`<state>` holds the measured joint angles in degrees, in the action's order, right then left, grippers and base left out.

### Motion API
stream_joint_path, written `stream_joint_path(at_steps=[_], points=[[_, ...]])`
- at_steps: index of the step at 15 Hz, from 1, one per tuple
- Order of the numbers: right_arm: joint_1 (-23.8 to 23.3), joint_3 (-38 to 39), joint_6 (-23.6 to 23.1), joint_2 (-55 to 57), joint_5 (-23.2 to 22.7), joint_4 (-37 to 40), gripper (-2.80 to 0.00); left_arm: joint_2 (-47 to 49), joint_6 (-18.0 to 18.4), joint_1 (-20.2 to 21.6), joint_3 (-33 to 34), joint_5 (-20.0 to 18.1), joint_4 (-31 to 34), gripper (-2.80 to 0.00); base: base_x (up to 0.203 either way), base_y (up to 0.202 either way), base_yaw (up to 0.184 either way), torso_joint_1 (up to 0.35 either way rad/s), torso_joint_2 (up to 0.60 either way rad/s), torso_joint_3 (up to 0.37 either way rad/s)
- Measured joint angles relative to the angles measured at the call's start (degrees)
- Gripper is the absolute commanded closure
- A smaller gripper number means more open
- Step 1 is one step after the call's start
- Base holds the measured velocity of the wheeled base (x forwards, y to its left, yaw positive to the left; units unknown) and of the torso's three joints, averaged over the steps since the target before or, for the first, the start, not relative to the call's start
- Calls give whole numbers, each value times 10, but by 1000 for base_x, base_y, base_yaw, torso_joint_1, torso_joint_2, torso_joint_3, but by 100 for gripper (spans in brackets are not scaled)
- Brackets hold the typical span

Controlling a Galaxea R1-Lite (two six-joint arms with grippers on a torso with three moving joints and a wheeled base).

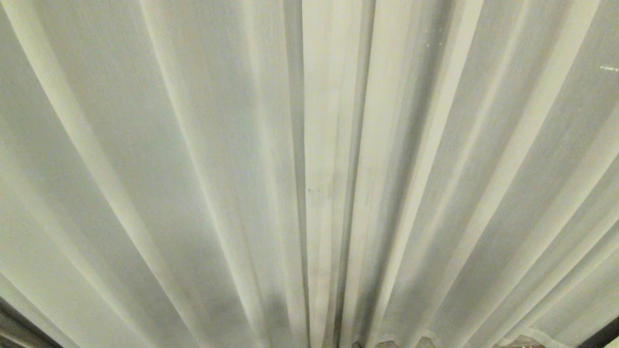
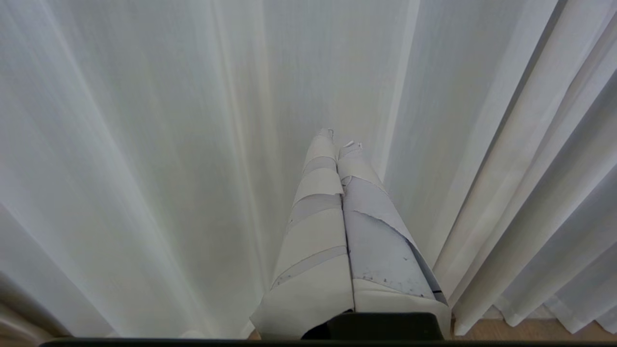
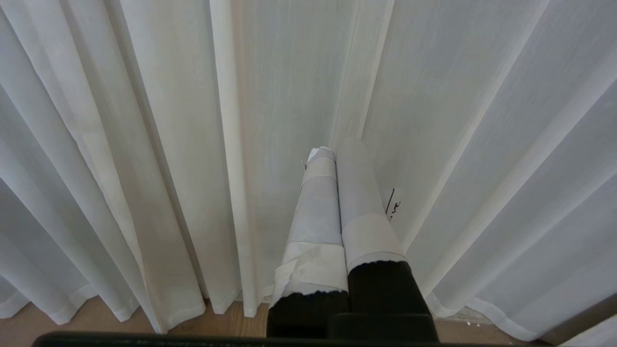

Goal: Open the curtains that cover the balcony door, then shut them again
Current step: Pull the outer curtains open on both sides

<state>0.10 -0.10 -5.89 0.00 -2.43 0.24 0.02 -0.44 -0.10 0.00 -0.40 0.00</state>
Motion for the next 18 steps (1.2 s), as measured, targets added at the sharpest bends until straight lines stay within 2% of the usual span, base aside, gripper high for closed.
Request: stream_joint_path(at_steps=[18], points=[[0, 0, 5, 0, 0, 0, 0, 0, 0, 0, 0, 0, 0, 0, 0, 0, 0, 0, 0, 0]])
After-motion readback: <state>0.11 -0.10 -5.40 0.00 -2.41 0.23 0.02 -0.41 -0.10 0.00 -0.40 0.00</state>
